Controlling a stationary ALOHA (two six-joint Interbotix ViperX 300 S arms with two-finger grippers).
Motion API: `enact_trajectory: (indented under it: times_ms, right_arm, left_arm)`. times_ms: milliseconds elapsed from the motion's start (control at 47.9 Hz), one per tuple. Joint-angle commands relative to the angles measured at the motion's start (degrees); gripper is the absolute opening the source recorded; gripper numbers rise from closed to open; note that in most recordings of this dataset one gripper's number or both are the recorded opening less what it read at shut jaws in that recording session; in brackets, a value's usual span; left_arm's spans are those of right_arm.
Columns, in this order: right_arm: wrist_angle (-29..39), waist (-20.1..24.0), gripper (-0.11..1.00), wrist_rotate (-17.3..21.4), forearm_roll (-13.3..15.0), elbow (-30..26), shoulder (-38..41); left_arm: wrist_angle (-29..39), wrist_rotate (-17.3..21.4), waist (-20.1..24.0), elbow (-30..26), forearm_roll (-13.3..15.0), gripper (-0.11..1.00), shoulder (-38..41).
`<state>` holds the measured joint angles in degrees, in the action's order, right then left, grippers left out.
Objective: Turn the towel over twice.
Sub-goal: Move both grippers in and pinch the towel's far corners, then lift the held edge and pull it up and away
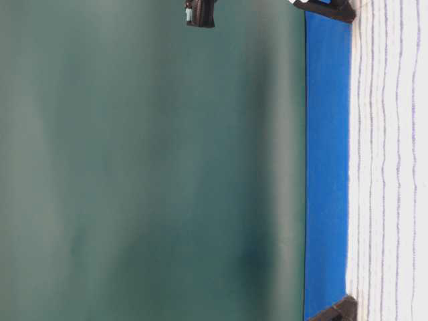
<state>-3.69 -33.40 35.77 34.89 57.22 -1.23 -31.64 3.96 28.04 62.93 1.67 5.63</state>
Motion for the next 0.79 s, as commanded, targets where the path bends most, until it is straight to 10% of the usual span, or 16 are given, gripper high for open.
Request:
enact_trajectory:
  times_ms: [0, 772]
  right_arm:
    - [0.26, -0.18, 0.08, -0.09, 0.18, -0.18, -0.26]
    - [4.48, -5.98, 0.02, -0.88, 1.41, -2.46, -14.77]
  left_arm:
    - [2.02, 0.09, 0.18, -0.79, 0.0, 0.11, -0.35]
    - [12.3, 1.67, 3.25, -6.24, 0.0, 0.04, -17.58]
